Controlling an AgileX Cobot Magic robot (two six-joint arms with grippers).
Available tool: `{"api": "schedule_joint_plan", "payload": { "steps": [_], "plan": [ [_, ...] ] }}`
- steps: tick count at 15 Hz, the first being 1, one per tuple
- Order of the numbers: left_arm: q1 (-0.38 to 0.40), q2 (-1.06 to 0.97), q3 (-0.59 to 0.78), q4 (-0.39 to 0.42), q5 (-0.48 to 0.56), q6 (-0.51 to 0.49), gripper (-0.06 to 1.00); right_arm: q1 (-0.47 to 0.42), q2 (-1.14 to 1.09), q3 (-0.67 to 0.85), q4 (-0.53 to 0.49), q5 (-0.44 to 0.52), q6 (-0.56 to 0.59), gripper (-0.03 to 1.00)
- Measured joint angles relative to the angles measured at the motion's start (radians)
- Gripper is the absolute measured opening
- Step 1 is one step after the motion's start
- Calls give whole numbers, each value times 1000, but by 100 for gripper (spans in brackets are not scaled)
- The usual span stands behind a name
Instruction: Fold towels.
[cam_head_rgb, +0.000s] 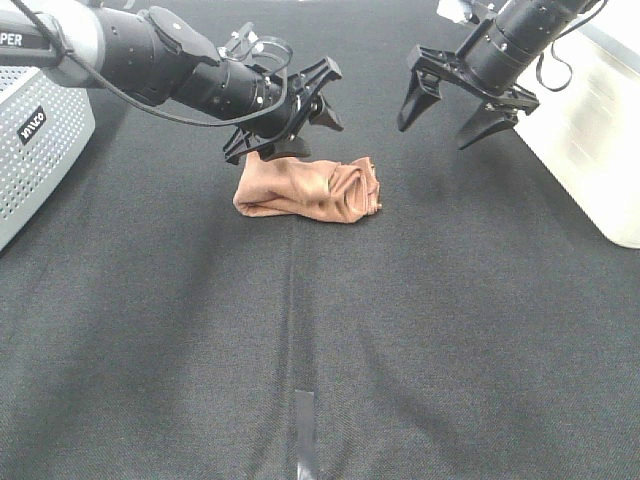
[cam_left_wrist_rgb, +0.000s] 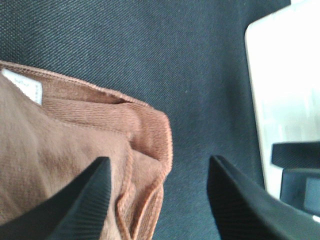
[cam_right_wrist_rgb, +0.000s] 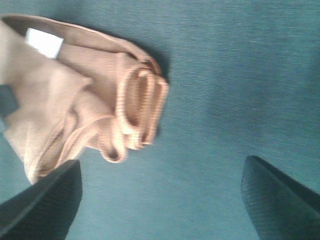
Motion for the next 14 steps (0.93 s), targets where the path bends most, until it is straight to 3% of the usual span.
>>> {"api": "schedule_joint_plan", "payload": {
  "steps": [3, 8, 10, 14],
  "plan": [
    [20, -18, 0, -1, -19, 7, 57, 0, 0, 0, 84, 6, -35, 81],
    [195, -95, 0, 14, -41, 83, 57, 9, 25, 0, 489, 65, -200, 80],
    [254, -95, 0, 27, -2, 84, 57, 63, 86, 0, 597, 66, -266, 80],
    [264, -95, 0, 71, 35, 87, 57, 143, 193, 0, 648, -13, -313, 80]
  ]
}}
